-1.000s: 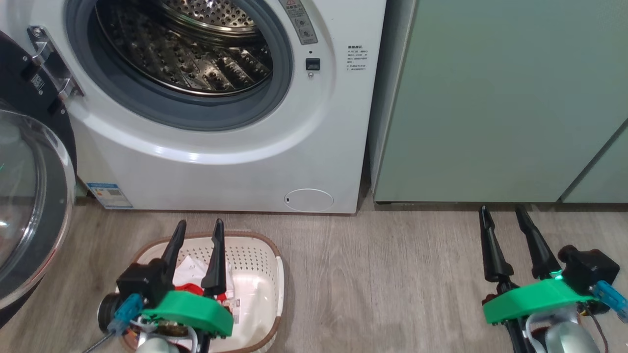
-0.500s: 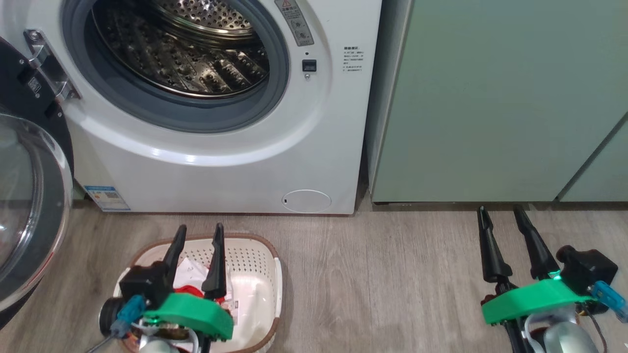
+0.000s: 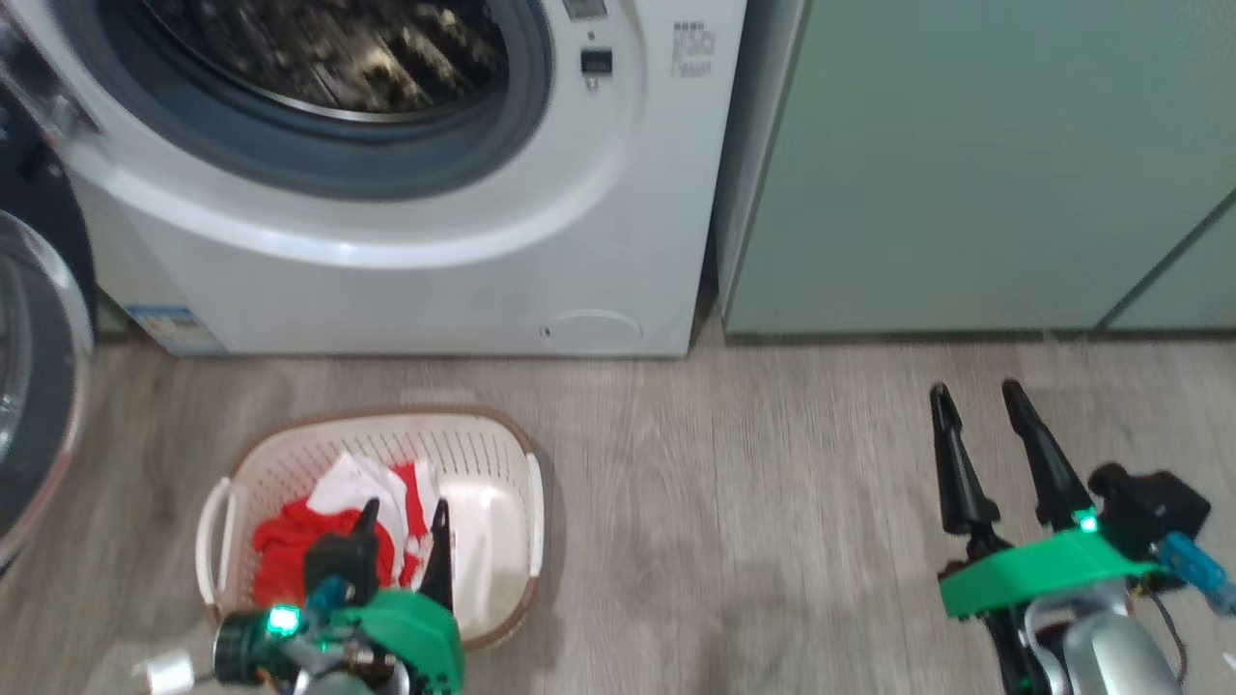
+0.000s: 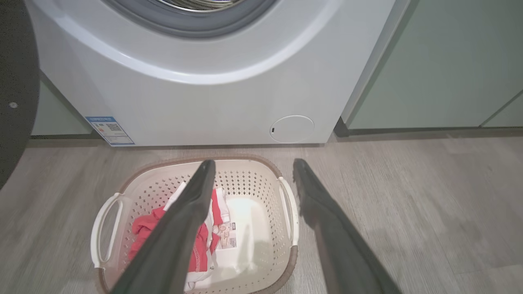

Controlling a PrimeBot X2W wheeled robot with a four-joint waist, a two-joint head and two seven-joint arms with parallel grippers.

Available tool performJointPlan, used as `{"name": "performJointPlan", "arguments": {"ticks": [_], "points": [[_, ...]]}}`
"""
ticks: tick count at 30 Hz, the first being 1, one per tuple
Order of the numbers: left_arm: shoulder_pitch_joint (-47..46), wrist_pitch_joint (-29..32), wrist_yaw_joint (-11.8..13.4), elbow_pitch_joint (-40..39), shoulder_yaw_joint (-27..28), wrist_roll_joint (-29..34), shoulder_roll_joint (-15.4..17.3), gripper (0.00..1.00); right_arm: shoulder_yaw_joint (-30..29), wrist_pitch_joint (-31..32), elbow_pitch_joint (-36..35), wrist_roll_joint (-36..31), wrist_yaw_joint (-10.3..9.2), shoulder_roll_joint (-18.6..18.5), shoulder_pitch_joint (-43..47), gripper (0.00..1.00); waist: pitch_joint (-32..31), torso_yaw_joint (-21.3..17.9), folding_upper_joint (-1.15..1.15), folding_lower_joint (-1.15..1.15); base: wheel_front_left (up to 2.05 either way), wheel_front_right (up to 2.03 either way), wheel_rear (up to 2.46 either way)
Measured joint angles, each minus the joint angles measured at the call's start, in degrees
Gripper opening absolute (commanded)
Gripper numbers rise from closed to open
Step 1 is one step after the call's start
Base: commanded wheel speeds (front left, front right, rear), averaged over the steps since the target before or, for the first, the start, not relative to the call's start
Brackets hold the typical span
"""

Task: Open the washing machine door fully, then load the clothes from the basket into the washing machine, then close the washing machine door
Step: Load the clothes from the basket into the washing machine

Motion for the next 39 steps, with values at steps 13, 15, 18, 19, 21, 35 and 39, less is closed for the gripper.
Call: {"name": "performJointPlan", "arguments": {"ticks": [13,15,18,19,21,35,39], "points": [[-19.6,0.0,-0.2,24.9,0.8,3.6,3.1,1.0,2.0,0.0,-2.0,0.0,0.0,-0.1,-7.1,1.0,14.5,-2.3,0.0,0.01,0.0,0.0,0.0],[-22.9,0.0,-0.8,29.1,1.3,3.6,3.9,1.0,2.8,0.0,-2.1,0.1,0.0,-0.1,-8.5,1.0,17.1,-2.8,0.0,0.01,0.0,0.0,0.0],[-27.1,0.0,-1.2,34.3,1.2,3.7,5.4,1.0,3.7,0.0,-2.7,0.2,0.0,-0.1,-10.2,1.0,21.0,-3.6,0.0,0.0,0.0,0.0,0.0],[-28.6,0.0,-1.6,35.9,1.1,3.8,5.8,1.0,3.9,0.0,-2.8,0.3,0.0,-0.1,-10.7,1.0,22.3,-4.0,0.0,0.01,0.0,0.0,0.0],[-31.4,0.0,-2.1,38.9,0.9,3.8,6.5,1.0,4.1,0.0,-3.1,0.6,0.0,-0.1,-11.5,1.0,24.8,-4.6,0.0,0.01,0.0,0.0,0.0],[-43.6,6.0,0.7,46.8,2.7,2.6,12.0,1.0,7.1,0.0,-4.3,4.7,0.0,-0.1,-17.9,1.0,39.9,-9.4,0.0,0.01,0.0,0.0,0.0],[-45.0,9.2,2.8,47.0,3.6,1.8,14.0,1.0,8.5,0.0,-4.3,5.8,0.0,-0.1,-18.0,1.0,43.0,-11.2,-0.01,0.01,0.0,0.0,0.0]]}}
